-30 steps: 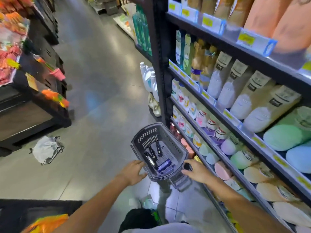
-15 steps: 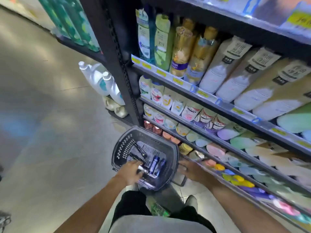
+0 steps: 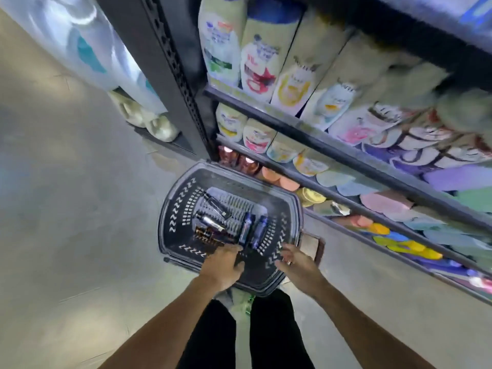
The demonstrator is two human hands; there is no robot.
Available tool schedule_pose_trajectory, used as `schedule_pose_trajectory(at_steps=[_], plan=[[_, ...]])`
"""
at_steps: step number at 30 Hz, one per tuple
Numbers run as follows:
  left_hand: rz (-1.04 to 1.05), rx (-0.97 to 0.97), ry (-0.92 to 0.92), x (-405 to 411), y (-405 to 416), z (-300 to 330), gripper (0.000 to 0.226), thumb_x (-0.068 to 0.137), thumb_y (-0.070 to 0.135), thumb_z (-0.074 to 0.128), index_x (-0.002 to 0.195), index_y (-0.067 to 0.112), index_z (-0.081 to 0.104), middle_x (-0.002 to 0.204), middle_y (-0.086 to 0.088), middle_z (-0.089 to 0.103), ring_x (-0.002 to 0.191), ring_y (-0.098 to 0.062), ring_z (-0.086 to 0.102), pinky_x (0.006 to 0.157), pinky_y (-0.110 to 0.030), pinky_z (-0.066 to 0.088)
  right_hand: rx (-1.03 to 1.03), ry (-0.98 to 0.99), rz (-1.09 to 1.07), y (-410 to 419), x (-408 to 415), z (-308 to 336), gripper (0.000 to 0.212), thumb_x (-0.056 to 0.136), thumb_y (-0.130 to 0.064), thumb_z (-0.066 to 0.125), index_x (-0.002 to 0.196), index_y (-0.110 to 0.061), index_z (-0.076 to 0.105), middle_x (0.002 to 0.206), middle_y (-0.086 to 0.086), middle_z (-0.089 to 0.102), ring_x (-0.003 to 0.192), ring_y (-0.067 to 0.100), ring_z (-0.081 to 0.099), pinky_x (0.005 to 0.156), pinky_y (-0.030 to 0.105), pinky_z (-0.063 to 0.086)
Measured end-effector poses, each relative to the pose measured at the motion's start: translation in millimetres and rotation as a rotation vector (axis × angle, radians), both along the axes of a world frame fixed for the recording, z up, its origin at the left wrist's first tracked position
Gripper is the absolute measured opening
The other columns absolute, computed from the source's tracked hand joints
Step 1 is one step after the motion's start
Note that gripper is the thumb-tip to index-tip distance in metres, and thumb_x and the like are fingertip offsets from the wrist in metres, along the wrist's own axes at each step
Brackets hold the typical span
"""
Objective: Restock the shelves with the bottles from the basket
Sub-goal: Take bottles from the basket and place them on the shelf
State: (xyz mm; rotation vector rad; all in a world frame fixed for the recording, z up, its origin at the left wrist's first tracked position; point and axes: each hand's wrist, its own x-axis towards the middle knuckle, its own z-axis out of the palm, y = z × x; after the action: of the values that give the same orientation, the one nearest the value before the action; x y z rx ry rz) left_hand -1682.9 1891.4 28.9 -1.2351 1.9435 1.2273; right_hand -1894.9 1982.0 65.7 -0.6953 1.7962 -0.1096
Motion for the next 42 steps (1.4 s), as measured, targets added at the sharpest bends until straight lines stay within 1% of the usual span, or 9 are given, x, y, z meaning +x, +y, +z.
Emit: schedule_pose_trajectory(at_steps=[5,9,15,18,22,26,33,38,42], plan=[[0.020,-0.036,0.006,-2,10,-129,0.054,0.100,0.037,0.049,0.152,0.026,0.039,0.148,-0.003,0.049,0.136,-0.024,0.046,0.108,-0.044,0.046,-0.002,-0.052,0.108,-6,18,-117,0.058,0.100,-0.037,0.057,0.152,-0.022,0.034,0.148,-0.001,0.048,0.126,0.017,0.054,0.101,0.030,0.041],[0.065,-0.094,0.032,-12,13,-222,0.052,0.101,0.033,0.050,0.151,0.024,0.038,0.150,-0.002,0.044,0.138,-0.025,0.043,0.107,-0.043,0.047,-0.018,-0.051,0.127,-14,20,-206,0.054,0.103,-0.027,0.052,0.153,-0.019,0.033,0.151,0.003,0.047,0.127,0.023,0.056,0.104,0.036,0.045],[0.075,-0.111,0.044,-44,16,-341,0.057,0.099,0.028,0.055,0.151,0.020,0.033,0.148,-0.005,0.037,0.139,-0.026,0.037,0.109,-0.048,0.045,0.028,-0.031,-0.102,-8,22,-302,0.049,0.101,-0.018,0.055,0.148,-0.021,0.042,0.144,0.001,0.055,0.126,0.017,0.056,0.108,0.037,0.045],[0.071,-0.188,-0.073,-66,11,-385,0.058,0.100,0.034,0.051,0.149,0.011,0.029,0.149,-0.012,0.036,0.139,-0.031,0.038,0.109,-0.048,0.044,0.063,-0.110,-0.322,-11,24,-324,0.047,0.099,-0.016,0.059,0.144,-0.023,0.047,0.138,-0.002,0.058,0.115,0.012,0.057,0.094,0.026,0.044],[0.050,-0.244,-0.305,-83,10,-434,0.073,0.102,0.046,0.047,0.153,0.003,0.017,0.157,-0.019,0.030,0.145,-0.035,0.033,0.113,-0.046,0.040,0.095,-0.235,-0.617,-7,44,-349,0.042,0.096,-0.008,0.061,0.130,-0.030,0.051,0.133,-0.001,0.058,0.118,0.012,0.056,0.101,0.029,0.043],[-0.023,-0.331,-0.355,-92,18,-465,0.089,0.097,0.050,0.056,0.154,-0.001,0.010,0.156,-0.020,0.029,0.142,-0.033,0.035,0.104,-0.043,0.046,0.141,-0.289,-0.736,-6,55,-365,0.046,0.095,-0.003,0.061,0.134,-0.025,0.050,0.127,-0.001,0.056,0.102,0.004,0.055,0.077,0.017,0.041],[-0.015,-0.303,-0.254,-93,12,-478,0.091,0.094,0.034,0.064,0.153,-0.005,0.006,0.153,-0.024,0.029,0.134,-0.034,0.046,0.096,-0.039,0.055,0.120,-0.286,-0.676,-11,53,-379,0.040,0.094,-0.011,0.065,0.119,-0.037,0.048,0.102,-0.023,0.052,0.105,0.003,0.054,0.089,0.022,0.041],[0.485,-0.060,0.126,-67,-8,-435,0.063,0.081,0.017,0.077,0.130,0.008,0.038,0.118,-0.014,0.058,0.106,-0.036,0.062,0.082,-0.035,0.049,0.087,-0.151,-0.680,-21,45,-387,0.037,0.090,-0.006,0.067,0.121,-0.025,0.059,0.110,-0.004,0.068,0.105,0.013,0.065,0.101,0.036,0.049],[0.809,0.164,0.278,-42,-24,-385,0.056,0.075,0.001,0.078,0.115,0.028,0.050,0.100,-0.007,0.068,0.092,-0.017,0.067,0.081,-0.023,0.055,0.116,-0.048,-0.628,-24,46,-396,0.034,0.081,-0.021,0.073,0.111,-0.028,0.059,0.104,-0.003,0.072,0.104,0.022,0.067,0.101,0.048,0.050]])
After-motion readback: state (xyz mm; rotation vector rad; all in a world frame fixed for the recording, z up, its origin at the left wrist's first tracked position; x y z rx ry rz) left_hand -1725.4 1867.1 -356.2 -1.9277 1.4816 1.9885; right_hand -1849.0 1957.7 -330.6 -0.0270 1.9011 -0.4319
